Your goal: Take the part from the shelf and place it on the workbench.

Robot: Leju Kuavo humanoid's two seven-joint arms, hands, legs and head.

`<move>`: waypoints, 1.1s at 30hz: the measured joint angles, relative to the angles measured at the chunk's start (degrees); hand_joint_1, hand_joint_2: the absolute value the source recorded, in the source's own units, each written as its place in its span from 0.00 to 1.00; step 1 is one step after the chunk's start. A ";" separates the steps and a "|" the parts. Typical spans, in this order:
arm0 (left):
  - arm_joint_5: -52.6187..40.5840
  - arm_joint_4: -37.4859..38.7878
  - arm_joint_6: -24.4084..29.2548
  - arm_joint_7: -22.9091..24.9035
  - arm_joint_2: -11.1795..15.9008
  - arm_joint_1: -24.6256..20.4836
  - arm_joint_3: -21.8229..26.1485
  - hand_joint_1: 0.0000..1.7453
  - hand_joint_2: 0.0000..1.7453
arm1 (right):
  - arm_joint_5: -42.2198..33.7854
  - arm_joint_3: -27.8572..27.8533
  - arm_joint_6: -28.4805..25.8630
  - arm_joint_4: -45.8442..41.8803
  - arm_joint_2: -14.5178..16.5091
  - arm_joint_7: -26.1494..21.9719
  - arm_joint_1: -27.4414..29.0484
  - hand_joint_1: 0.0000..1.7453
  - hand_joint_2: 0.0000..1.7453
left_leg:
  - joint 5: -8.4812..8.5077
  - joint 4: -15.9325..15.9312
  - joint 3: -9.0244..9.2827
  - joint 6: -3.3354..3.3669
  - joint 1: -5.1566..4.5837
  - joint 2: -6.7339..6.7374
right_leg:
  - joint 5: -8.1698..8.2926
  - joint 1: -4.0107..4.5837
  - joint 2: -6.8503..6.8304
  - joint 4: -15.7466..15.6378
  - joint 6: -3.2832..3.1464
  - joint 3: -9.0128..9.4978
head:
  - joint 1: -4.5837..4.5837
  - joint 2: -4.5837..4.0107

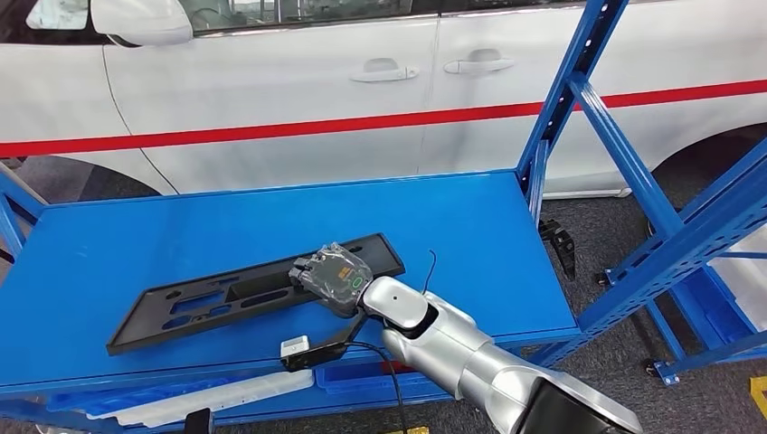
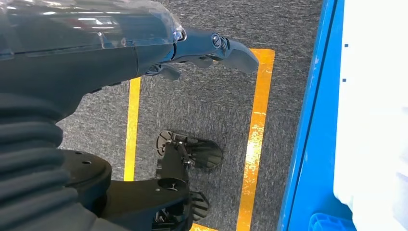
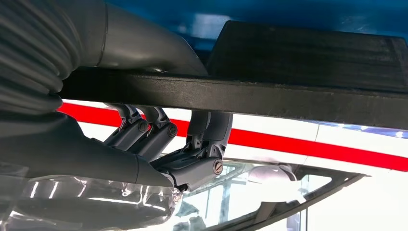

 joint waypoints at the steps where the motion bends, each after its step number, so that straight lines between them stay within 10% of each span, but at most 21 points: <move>1: 0.00 0.00 -0.01 -0.03 -0.04 -0.01 -0.01 0.00 1.00 | 0.04 0.00 0.00 0.00 -0.01 -0.06 -0.01 1.00 1.00 | -0.14 0.25 0.01 -0.18 0.06 -0.04 | 2.01 -0.15 -0.07 -3.69 0.06 1.92 | 0.00 0.00; 4: 0.00 0.00 -0.02 -0.05 -0.10 -0.07 -0.03 0.00 1.00 | 0.21 0.00 0.00 -0.01 0.02 -0.26 -0.03 0.99 1.00 | -0.74 1.14 -0.23 -1.15 -0.10 -0.25 | 4.75 -0.14 0.00 -12.34 -0.64 6.19 | -0.01 -0.01; 8: -0.01 0.00 -0.09 -0.06 -0.13 -0.13 -0.06 0.00 1.00 | 0.59 0.00 0.16 -0.02 0.09 -0.44 -0.05 0.99 1.00 | -1.31 1.67 -0.53 -2.41 0.05 -0.32 | 4.89 0.11 0.04 -13.06 -2.29 6.35 | -0.01 0.00; 14: -0.03 0.00 -0.22 0.03 -0.13 -0.08 -0.38 0.00 1.00 | 0.58 0.03 0.72 0.57 0.23 -0.68 0.07 1.00 1.00 | -8.61 18.13 -8.07 -3.24 0.22 -0.30 | 5.10 0.15 -0.21 -13.26 -3.07 6.19 | -0.01 0.00; 19: -0.03 0.00 -0.22 -0.02 -0.04 -0.25 -0.69 0.00 1.00 | -2.00 -0.04 0.72 0.74 0.38 -1.64 -0.53 1.00 1.00 | -1.42 2.52 -0.44 -1.74 -0.18 -0.22 | 5.18 0.45 0.00 -13.25 -2.68 6.53 | -0.01 0.00; 24: 0.08 -0.01 0.02 -0.20 -0.02 -0.37 -0.96 0.00 1.00 | -6.52 -1.23 1.60 0.60 0.36 -3.07 -0.62 1.00 1.00 | -0.45 -0.02 0.58 -0.32 -0.10 -0.05 | 4.44 0.58 0.07 -12.35 -1.06 6.10 | 0.00 0.00; 29: 0.21 0.00 0.46 -0.18 -0.04 -0.25 -1.03 0.00 1.00 | -10.27 -3.05 3.03 0.22 0.23 -4.62 -0.26 1.00 1.00 | 0.11 -0.44 0.38 0.16 0.09 0.21 | -2.26 0.33 -0.01 2.22 -0.31 -0.70 | 0.00 0.00; 33: 0.25 0.00 0.55 -0.14 -0.06 -0.25 -1.11 0.00 1.00 | -10.88 -3.75 3.15 -0.20 0.22 -5.01 -0.21 1.00 1.00 | -0.34 0.41 0.24 -0.46 0.07 0.09 | 3.81 0.06 -0.13 -9.17 -0.43 5.09 | 0.00 0.00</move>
